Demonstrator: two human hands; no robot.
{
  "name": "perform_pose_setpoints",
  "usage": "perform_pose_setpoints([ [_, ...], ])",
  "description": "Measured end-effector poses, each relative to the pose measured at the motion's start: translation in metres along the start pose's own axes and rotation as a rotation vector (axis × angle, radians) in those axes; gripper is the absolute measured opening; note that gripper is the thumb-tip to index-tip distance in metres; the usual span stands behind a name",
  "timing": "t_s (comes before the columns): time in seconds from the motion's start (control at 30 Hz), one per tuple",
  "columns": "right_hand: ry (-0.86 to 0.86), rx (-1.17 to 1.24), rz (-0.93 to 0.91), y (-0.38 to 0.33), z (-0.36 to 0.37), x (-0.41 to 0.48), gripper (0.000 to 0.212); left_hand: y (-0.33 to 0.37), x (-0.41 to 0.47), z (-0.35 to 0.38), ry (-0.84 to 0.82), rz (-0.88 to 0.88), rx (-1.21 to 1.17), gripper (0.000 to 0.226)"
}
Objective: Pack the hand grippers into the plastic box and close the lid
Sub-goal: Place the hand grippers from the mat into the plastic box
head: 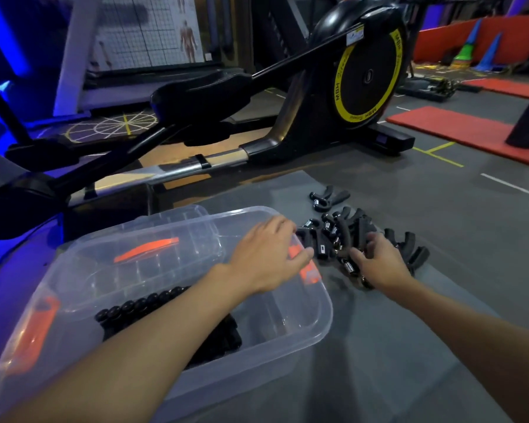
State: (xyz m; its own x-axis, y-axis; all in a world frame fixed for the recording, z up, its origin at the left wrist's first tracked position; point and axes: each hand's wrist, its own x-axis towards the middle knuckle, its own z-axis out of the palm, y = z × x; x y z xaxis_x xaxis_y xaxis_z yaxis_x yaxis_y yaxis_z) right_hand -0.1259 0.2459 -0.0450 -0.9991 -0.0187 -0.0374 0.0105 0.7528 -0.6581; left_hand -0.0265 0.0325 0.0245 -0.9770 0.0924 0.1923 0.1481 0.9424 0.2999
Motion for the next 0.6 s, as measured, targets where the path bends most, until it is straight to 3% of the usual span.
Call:
perform_pose_setpoints([
  [0.2, 0.076, -0.184, 0.097, 0.055, 0.007, 0.014, 0.075, -0.013, -0.004, 0.013, -0.034, 0.008, 0.011, 0.066],
  [0.4, -0.018, -0.071, 0.133, 0.089, 0.030, 0.040, 0.121, -0.008, -0.004, 0.016, -0.039, -0.024, -0.015, 0.068],
  [0.6, -0.093, -0.145, 0.156, 0.074, 0.041, 0.056, 0.110, -0.005, -0.004, 0.013, -0.041, -0.015, -0.016, 0.073],
])
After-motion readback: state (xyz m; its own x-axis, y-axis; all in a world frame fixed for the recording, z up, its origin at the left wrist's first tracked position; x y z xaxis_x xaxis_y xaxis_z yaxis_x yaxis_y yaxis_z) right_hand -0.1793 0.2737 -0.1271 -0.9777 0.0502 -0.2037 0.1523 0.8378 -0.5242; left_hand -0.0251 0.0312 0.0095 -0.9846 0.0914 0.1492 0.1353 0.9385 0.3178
